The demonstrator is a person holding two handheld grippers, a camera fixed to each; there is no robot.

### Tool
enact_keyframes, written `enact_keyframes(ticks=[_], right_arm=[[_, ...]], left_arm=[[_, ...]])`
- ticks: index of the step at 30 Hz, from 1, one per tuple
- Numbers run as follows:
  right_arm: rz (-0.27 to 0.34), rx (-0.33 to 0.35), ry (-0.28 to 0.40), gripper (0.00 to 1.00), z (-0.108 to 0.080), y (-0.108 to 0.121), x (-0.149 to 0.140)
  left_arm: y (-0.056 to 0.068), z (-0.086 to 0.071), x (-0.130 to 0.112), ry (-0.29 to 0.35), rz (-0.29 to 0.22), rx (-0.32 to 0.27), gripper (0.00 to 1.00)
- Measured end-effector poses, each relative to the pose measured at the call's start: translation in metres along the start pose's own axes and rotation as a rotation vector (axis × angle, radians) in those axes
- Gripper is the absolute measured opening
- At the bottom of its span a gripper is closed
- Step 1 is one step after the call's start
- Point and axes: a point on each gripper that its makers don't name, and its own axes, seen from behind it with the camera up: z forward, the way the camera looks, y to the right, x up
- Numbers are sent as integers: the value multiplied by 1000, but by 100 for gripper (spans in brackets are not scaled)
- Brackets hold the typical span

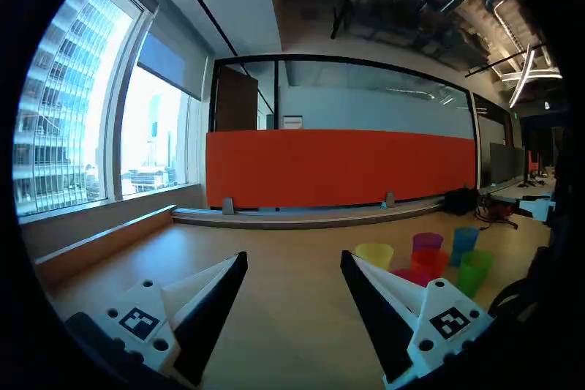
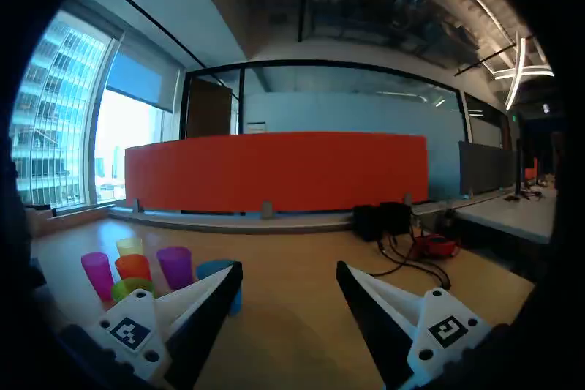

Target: Pour water

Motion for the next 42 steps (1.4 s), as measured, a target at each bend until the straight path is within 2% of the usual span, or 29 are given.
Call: enact_keyframes(ticks=[4, 10, 18, 23, 29, 35, 38, 42], right_arm=[[-9, 9, 2, 99, 3, 0, 24], [-14, 14, -4, 99, 10, 5, 64], [-8, 34, -8, 99, 22, 7, 121], [-6, 51, -10, 99, 27, 5, 150], [-8, 73, -7, 99, 28, 2, 180], [10, 109, -20, 99, 28, 1, 183], [11, 149, -21, 99, 25, -3, 188], [1, 232, -15, 99, 20, -15, 195]], left_arm=[[-1, 7, 5, -12, 7, -4, 95], [-7, 16, 30, -36, 20, -3, 95], [-19, 25, 84, -35, 43, 4, 94], [-18, 30, 116, -42, 45, -10, 94], [-8, 33, 152, -27, 19, -55, 94], [6, 34, 163, -28, 26, -121, 94], [22, 33, 167, -25, 31, -183, 94], [51, 30, 170, -22, 27, -294, 94]])
